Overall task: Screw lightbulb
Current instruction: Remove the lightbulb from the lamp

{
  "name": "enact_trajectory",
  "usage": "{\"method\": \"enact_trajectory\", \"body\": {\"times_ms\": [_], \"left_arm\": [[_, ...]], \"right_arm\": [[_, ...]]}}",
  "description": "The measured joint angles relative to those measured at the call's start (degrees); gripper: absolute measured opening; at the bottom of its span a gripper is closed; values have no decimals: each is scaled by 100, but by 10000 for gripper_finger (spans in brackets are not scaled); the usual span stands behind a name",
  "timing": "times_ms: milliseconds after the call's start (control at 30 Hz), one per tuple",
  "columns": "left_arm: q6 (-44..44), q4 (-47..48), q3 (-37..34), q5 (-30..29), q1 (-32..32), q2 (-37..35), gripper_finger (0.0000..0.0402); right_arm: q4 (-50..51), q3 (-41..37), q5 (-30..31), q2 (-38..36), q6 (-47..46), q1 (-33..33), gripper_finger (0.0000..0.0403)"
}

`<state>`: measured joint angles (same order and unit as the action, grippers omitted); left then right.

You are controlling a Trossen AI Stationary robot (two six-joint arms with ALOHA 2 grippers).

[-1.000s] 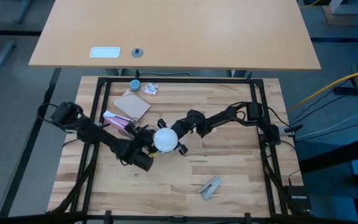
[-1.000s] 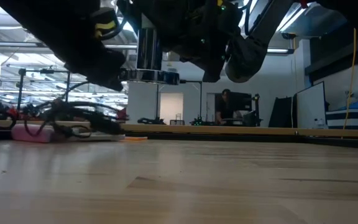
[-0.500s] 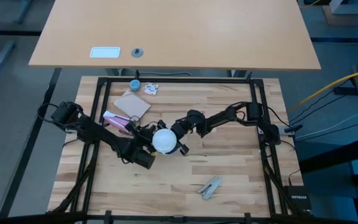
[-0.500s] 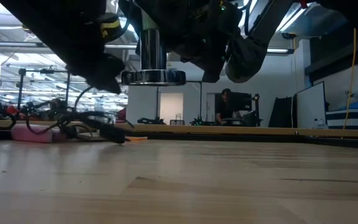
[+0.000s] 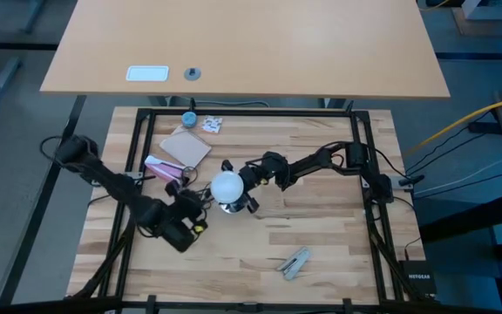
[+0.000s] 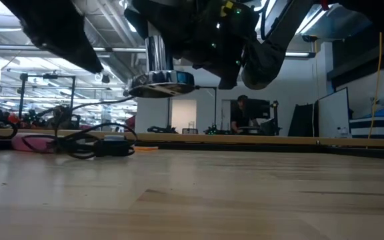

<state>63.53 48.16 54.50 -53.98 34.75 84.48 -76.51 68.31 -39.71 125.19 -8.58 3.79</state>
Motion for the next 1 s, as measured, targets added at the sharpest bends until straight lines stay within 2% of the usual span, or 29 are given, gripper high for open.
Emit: {"method": "enact_trajectory", "body": {"times_ms": [100,233,467,600,833,1000], "left_arm": [[269,-319,2,239,196,-174,95],[537,-1215,2,279,375,-130,97],[92,-2450,2,280,344,382,97],[782,-2689,3,289,224,659,97],[2317,-2247,2,474,180,669,98],[3697,-1021,2,396,404,596,98]], "right_arm": [[0,0,493,0,3,4,165],[2,0,1049,0,5,4,165],[-7,-1,1035,1,-1,4,165],[-18,0,824,0,-13,4,165],[-40,0,573,2,-16,82,165],[-297,0,414,2,-22,87,165]]}}
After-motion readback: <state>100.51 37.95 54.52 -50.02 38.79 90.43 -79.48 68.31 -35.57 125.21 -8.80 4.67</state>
